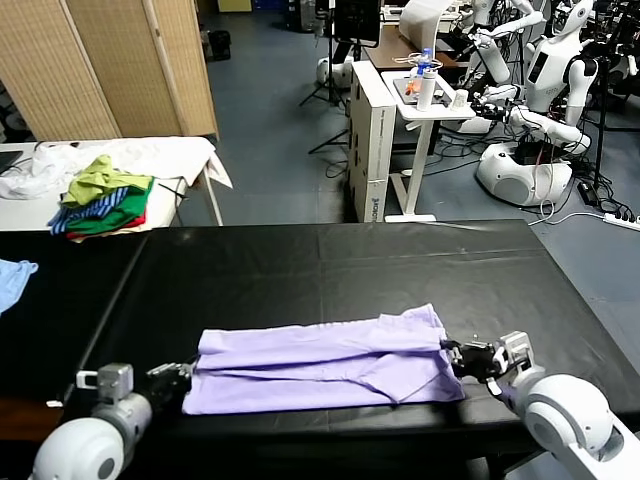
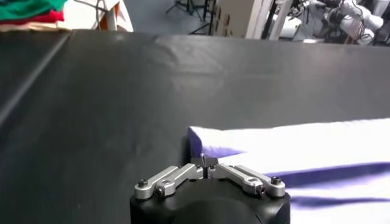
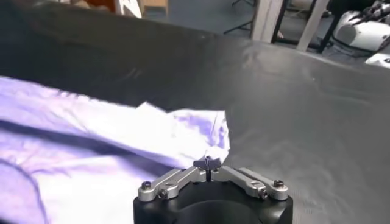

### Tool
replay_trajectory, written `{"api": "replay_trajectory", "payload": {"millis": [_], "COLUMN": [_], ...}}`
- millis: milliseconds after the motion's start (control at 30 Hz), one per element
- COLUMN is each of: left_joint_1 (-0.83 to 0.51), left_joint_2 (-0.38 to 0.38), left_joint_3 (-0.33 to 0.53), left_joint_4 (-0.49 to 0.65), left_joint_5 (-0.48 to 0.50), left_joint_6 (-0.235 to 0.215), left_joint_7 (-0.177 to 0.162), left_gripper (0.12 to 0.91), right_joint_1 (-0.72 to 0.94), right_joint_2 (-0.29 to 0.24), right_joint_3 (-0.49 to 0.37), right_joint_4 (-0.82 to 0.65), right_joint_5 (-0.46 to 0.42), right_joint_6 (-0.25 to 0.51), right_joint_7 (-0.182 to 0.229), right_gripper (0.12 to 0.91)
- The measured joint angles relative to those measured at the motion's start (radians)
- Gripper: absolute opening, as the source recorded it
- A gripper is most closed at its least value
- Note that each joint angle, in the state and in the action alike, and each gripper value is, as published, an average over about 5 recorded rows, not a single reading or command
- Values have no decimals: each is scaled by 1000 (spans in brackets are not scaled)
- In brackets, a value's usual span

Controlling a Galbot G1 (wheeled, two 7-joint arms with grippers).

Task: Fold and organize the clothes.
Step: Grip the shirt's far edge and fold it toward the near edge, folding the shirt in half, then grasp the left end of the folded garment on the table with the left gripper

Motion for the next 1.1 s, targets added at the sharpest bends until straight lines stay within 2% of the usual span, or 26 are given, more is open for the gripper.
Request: {"api": "replay_trajectory", "payload": {"millis": [67, 200, 267, 367, 533, 733, 833, 1000, 1100], "left_joint_1": [10, 15, 3, -32, -103, -162, -180, -192, -195], "left_joint_2": [-9, -32, -44, -58, -74, -82, -90, -107, -115], "left_joint_3": [-10, -36, -49, -55, -25, 21, 37, 56, 66], "left_joint_4": [-13, -39, -46, -39, 8, 80, 112, 149, 169], "left_joint_5": [2, 7, 5, -6, -8, -3, -2, 0, 2], "left_joint_6": [5, 2, -10, -37, -72, -82, -83, -85, -85], "left_joint_7": [-1, -2, -6, -14, 0, 16, 17, 19, 21], "left_gripper": [493, 740, 837, 897, 906, 907, 901, 801, 721], "right_joint_1": [-9, -3, 15, 59, 149, 244, 271, 299, 310], "right_joint_2": [3, 19, 34, 63, 121, 173, 193, 224, 240], "right_joint_3": [20, 50, 50, 30, -43, -142, -169, -192, -198], "right_joint_4": [10, 7, -9, -49, -132, -228, -268, -322, -343], "right_joint_5": [11, 18, 12, -8, -43, -67, -75, -91, -98], "right_joint_6": [0, 1, 14, 58, 128, 144, 148, 157, 158], "right_joint_7": [-4, -11, -1, 20, 34, 48, 50, 48, 47], "right_gripper": [605, 826, 884, 904, 907, 892, 841, 747, 622]}}
